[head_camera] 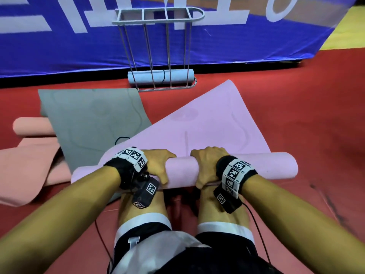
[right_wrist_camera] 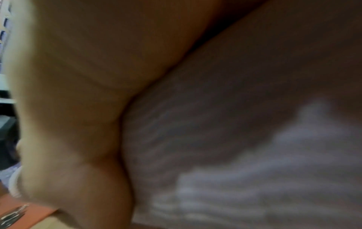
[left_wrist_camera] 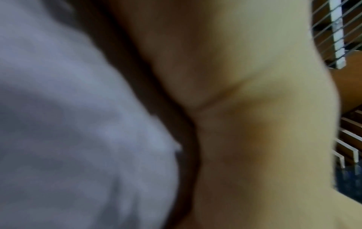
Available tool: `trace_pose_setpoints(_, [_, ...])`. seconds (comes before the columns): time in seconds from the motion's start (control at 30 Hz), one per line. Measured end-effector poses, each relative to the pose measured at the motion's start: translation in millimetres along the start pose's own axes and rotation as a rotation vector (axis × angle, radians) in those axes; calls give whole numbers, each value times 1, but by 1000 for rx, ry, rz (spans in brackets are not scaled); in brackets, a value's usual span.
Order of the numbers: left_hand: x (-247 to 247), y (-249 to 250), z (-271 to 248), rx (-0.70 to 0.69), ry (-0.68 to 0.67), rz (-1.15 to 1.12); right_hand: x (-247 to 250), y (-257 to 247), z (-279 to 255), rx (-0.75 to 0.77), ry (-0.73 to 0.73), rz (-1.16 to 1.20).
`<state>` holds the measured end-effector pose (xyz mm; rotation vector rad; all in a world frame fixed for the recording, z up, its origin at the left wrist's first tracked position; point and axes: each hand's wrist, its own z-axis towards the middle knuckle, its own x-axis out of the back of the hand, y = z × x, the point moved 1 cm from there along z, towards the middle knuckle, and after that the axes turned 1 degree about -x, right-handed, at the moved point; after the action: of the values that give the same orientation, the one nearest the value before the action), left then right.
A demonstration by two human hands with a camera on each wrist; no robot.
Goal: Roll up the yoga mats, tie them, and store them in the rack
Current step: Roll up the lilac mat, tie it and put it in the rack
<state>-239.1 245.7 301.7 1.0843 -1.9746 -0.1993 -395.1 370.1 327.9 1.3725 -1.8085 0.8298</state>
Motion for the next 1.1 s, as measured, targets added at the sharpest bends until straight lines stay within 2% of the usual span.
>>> trace_pose_setpoints(0.13, [0, -6, 0, 27, 23, -5, -1, 2, 9, -21, -18, -6])
trace_pose_setpoints(0.2, [0, 0, -9, 13, 60, 87, 0, 1, 12, -31, -39, -5])
trace_pose_setpoints(0.27, [-7, 6, -17, 19, 168, 303, 3, 2, 16, -44, -61, 18])
trace_pose_setpoints(0.33, [-26, 11, -24, 84, 323, 496, 5, 2, 19, -42, -72, 34])
trace_pose_setpoints(0.43, [-50, 12, -23, 131, 421, 640, 3, 1, 21, -36, -94, 43])
trace_pose_setpoints(0.53, [-35, 10, -19, 101, 384, 611, -1, 4, 19, -23, -20, 88])
trace_pose_setpoints(0.6, [-21, 10, -18, 89, 322, 561, -7, 8, 14, 35, 106, 127])
trace_pose_setpoints(0.67, [-10, 11, -13, 103, 260, 506, -16, 8, 6, 53, 185, 17])
trace_pose_setpoints(0.73, [0, 9, -5, 103, 200, 442, -27, 3, 2, -9, 193, -129])
trace_pose_setpoints(0.83, [11, 3, 5, 42, 145, 313, -29, -1, 9, -77, 231, -118])
trace_pose_setpoints(0.97, [17, 2, 19, 145, 79, 261, -10, 3, 18, -83, 184, -50])
trace_pose_setpoints(1.03, [18, 11, 15, 144, 125, 353, -2, 7, 23, -91, 145, -47])
trace_pose_setpoints(1.1, [8, 12, 11, 121, 257, 491, 6, 10, 29, -90, 107, -37])
